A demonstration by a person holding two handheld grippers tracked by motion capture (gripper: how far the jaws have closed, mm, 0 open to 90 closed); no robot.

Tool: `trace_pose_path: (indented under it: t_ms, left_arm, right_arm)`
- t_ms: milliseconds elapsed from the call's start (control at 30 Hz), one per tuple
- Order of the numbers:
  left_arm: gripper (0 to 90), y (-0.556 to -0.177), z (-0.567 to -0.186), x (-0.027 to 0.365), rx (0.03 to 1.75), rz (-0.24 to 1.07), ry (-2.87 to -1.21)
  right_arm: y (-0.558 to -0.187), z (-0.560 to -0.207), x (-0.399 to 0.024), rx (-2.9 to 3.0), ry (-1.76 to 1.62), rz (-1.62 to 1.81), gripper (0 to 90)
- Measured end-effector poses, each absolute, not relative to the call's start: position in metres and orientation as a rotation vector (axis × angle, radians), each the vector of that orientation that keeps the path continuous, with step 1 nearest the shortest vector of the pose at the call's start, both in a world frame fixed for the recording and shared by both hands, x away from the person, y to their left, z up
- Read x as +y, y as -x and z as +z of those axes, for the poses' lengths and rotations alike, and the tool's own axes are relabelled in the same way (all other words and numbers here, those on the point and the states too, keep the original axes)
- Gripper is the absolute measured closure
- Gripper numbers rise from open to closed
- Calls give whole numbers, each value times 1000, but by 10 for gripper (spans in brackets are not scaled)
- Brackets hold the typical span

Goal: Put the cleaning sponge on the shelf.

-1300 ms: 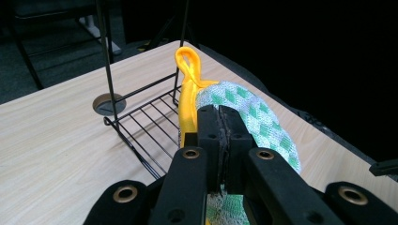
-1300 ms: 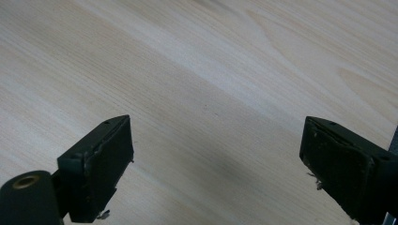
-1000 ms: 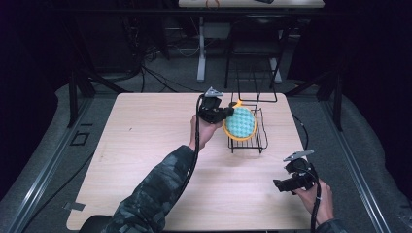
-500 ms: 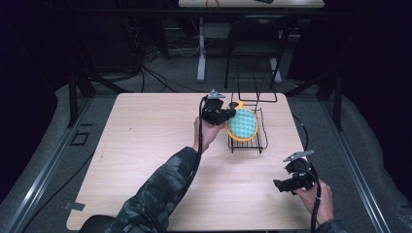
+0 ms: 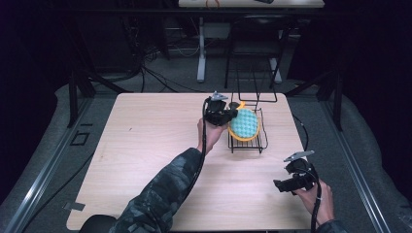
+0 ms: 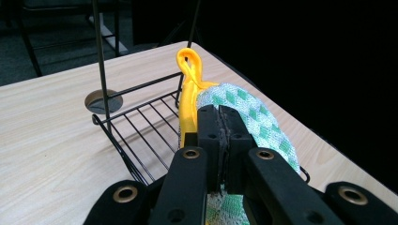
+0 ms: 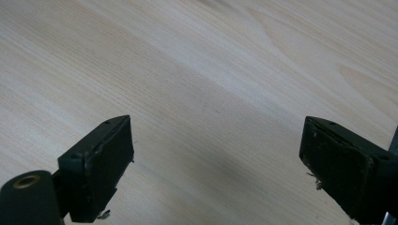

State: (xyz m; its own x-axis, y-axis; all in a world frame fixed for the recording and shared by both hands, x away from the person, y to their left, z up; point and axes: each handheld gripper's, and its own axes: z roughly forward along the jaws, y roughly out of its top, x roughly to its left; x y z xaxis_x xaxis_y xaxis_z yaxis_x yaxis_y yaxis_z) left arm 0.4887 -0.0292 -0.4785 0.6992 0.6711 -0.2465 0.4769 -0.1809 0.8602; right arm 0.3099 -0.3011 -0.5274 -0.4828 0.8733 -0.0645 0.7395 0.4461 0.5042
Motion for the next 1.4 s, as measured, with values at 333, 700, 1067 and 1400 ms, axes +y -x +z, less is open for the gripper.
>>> trace_pose_path:
  t_ms: [333,700,1067,1400]
  left_arm:
    - [888,-493,-495,-42,945,237,-1849]
    - [888,-496,-513,-53,976,236,-1896]
    - [887,-504,-528,-55,1014,249,-1926]
    - [884,-509,-534,-61,1009,255,-1945]
  right_arm:
    - [-309,-528,-301,2386,-1388,604,98]
    - [-308,-527,-301,2394,-1389,595,100]
    - [-308,-528,-301,2399,-1378,589,101]
    - [-309,-529,-301,2398,-1378,596,101]
